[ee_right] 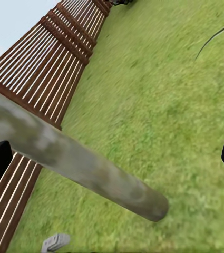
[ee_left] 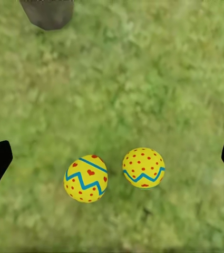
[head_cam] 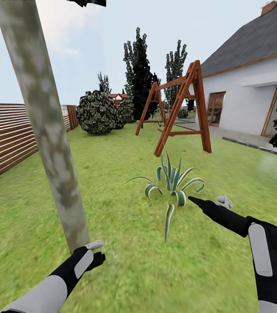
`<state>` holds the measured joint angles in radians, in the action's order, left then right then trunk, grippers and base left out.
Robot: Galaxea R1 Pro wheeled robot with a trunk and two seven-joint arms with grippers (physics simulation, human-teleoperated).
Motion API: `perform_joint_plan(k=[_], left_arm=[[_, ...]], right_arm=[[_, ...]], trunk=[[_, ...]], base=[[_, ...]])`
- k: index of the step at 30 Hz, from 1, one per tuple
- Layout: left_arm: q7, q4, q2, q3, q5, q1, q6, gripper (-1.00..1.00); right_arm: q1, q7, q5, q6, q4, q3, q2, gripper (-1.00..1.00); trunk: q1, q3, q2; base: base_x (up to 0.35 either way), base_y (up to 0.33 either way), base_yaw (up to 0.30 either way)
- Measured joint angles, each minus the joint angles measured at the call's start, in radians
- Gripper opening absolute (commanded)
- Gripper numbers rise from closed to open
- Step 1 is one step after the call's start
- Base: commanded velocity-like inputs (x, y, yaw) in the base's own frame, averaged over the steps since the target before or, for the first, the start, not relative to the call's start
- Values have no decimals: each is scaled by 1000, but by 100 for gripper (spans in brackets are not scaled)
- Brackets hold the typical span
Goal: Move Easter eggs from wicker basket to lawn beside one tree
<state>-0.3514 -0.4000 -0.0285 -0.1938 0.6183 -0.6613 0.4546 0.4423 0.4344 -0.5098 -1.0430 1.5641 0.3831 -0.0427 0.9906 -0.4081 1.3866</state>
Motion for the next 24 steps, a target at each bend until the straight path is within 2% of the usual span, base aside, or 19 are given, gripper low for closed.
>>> perform_joint_plan(k=[24], left_arm=[[0,0,-1,0,0,0,0,100]], right_arm=[[0,0,-1,0,-1,6,0,100]], trunk=[[-92,75,-168]], base=[[0,0,8]])
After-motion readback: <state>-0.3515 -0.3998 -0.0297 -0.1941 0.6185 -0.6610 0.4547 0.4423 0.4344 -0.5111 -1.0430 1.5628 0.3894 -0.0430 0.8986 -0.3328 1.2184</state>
